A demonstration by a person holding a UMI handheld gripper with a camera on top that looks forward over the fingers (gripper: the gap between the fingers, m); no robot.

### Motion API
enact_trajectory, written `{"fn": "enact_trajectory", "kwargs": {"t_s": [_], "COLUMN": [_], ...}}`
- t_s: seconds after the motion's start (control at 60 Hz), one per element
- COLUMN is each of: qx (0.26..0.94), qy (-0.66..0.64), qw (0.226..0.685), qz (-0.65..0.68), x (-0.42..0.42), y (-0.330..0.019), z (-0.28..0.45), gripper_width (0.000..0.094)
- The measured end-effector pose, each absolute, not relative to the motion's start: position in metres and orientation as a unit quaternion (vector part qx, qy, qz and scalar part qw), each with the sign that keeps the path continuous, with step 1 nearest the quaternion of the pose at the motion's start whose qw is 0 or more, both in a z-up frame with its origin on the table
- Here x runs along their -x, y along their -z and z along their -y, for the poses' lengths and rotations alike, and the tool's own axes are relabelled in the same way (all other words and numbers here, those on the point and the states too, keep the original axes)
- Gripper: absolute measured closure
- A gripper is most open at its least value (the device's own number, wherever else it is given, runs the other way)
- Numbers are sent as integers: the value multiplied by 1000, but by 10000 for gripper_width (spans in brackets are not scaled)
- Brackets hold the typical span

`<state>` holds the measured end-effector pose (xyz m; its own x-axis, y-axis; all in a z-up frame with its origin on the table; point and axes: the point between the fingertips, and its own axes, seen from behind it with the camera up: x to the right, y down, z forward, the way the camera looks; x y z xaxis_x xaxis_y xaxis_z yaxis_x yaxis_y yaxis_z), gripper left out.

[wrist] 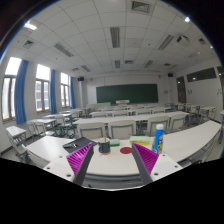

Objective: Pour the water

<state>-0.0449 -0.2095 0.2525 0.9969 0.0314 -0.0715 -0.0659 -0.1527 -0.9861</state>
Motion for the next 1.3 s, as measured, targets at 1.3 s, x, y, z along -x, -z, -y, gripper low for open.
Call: {"fn": "enact_trajectory", "kwargs": {"t_s": [1.3], "qx": [798], "qy": [44], "qw": [593], "qz": [-95], "x": [-218], "y": [-50], "z": [-53], "gripper_width": [488]}}
